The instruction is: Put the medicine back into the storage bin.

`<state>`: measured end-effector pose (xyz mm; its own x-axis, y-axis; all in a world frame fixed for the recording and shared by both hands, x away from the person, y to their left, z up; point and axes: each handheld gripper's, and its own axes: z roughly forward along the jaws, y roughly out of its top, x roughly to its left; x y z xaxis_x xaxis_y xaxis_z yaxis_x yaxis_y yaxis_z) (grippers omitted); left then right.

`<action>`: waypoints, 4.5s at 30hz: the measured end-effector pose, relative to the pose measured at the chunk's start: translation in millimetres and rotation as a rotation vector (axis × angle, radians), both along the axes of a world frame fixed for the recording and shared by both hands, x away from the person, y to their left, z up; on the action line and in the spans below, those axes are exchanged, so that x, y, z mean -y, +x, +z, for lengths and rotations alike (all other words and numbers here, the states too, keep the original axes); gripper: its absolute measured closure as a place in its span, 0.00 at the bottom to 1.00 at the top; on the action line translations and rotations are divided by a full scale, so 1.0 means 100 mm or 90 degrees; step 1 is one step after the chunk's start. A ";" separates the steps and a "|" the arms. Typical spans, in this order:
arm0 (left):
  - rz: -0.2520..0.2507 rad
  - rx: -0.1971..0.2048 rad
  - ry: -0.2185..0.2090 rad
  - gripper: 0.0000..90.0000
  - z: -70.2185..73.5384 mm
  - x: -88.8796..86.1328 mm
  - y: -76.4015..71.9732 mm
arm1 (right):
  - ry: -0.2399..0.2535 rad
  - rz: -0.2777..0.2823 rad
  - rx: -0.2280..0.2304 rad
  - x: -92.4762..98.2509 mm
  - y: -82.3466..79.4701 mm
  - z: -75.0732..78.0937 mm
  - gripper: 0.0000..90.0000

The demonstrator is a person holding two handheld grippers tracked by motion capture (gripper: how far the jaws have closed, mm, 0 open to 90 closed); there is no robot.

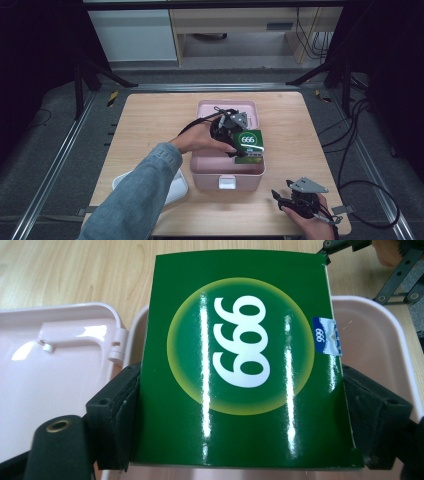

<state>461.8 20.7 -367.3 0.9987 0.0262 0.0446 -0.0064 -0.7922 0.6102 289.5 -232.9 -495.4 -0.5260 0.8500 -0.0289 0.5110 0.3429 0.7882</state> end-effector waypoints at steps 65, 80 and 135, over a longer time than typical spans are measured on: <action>-0.026 -0.034 0.085 0.17 -0.67 0.15 -0.02 | 0.002 0.003 -0.007 -0.02 -0.01 -0.01 0.38; -0.008 -0.032 0.066 0.14 -0.54 0.11 -0.06 | 0.001 0.007 -0.013 -0.03 0.00 -0.03 0.34; 0.381 0.083 -0.052 0.12 0.21 -2.17 -0.66 | -0.016 0.022 -0.010 -0.10 0.02 -0.04 0.49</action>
<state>396.2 237.8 -346.6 0.7956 0.5893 0.1401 0.3463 -0.6323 0.6931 291.4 -222.4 -499.1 -0.5562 0.8300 -0.0417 0.5105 0.3809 0.7709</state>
